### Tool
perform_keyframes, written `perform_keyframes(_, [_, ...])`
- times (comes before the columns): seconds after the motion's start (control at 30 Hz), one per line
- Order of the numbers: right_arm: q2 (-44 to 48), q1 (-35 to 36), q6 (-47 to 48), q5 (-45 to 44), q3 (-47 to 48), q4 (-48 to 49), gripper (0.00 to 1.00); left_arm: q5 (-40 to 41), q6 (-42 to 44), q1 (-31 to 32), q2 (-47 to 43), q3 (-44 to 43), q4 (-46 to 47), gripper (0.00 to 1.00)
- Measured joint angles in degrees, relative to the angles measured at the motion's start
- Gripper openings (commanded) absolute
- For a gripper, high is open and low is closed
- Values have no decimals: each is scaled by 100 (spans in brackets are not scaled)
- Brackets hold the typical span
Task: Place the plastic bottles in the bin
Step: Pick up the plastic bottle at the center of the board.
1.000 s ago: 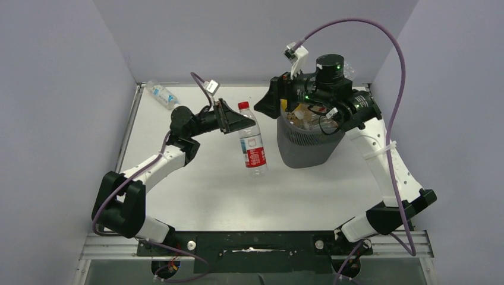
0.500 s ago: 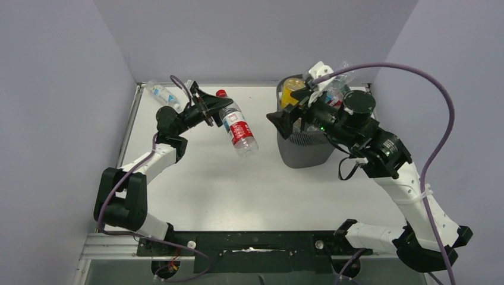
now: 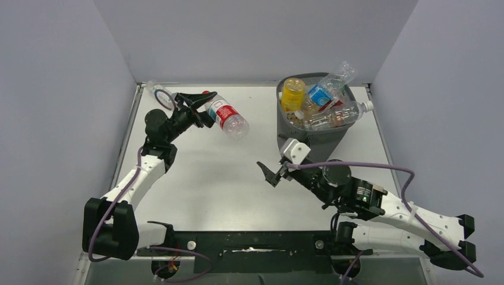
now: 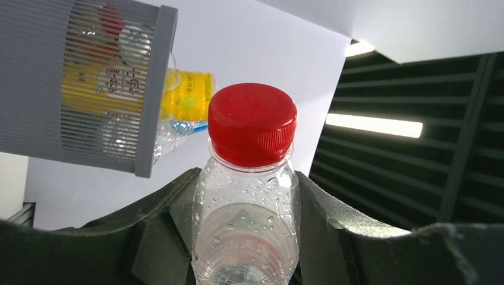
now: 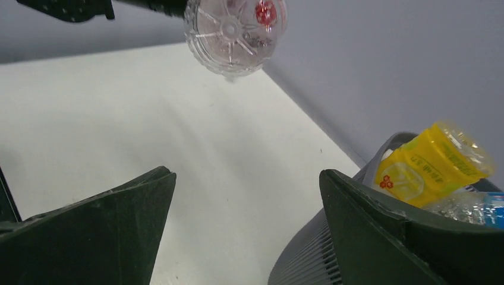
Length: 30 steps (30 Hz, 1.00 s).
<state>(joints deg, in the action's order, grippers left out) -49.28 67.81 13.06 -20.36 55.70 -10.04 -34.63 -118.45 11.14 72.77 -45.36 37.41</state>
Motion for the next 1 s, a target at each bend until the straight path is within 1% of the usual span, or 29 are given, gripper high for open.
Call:
perform_keyframes(0.1, [334,153,98,-26,-254,625,99,197,-57,22,-2,-131,-302,0])
perform_keyframes(0.2, [442,273,269,-68,-533,1397,100,424,-96,144,-2,-131,-483,0])
perform_keyframes(0.37, [105,361,614,-87,-920,2369,99,767,-116,603,-2,-120,-544,0])
perform_keyframes(0.53, [-415,387,892,-92,-979,2817,98,1093,-177,1001,-2,28,-476,0])
perform_keyframes(0.83, [-675,330,1097,-262,-981,3654,98,1716,-210,1237,-2,326,94,0])
perform_keyframes(1.0, [-826,61,1117,-225,-981,4179,98,1716,-197,1423,9,562,291,0])
